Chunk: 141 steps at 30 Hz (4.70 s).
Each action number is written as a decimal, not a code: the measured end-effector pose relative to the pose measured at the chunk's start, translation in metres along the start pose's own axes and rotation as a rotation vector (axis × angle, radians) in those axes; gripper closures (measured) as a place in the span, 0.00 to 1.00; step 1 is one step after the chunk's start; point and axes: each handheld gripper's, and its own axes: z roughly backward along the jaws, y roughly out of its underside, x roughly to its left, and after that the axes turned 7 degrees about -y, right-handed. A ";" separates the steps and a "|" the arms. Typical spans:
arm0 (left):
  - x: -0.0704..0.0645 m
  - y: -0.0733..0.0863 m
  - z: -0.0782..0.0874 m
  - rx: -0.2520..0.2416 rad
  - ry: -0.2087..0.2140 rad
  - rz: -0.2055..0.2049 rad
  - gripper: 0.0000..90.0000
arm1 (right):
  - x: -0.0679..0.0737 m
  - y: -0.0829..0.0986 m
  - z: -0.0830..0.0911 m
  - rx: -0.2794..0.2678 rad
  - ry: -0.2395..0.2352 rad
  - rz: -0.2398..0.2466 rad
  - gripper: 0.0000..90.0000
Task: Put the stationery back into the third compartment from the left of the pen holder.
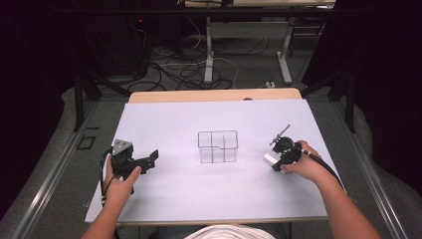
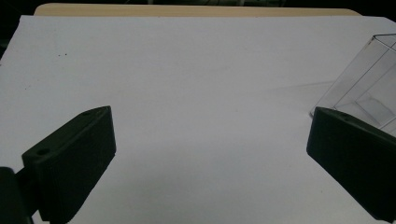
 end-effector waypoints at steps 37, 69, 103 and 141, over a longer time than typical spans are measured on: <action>-0.003 0.001 -0.001 0.012 0.004 -0.005 0.02 | -0.005 0.009 0.002 0.019 -0.095 -0.033 0.74; -0.008 -0.007 0.000 0.021 0.053 0.012 0.00 | 0.038 -0.016 0.043 -0.263 0.242 0.399 0.75; -0.055 -0.048 0.011 0.015 0.263 -0.139 0.18 | 0.128 -0.043 0.047 -0.229 0.926 1.652 0.74; -0.162 -0.068 0.000 0.219 0.546 -0.466 0.52 | 0.167 -0.049 0.035 -0.201 0.955 1.904 0.74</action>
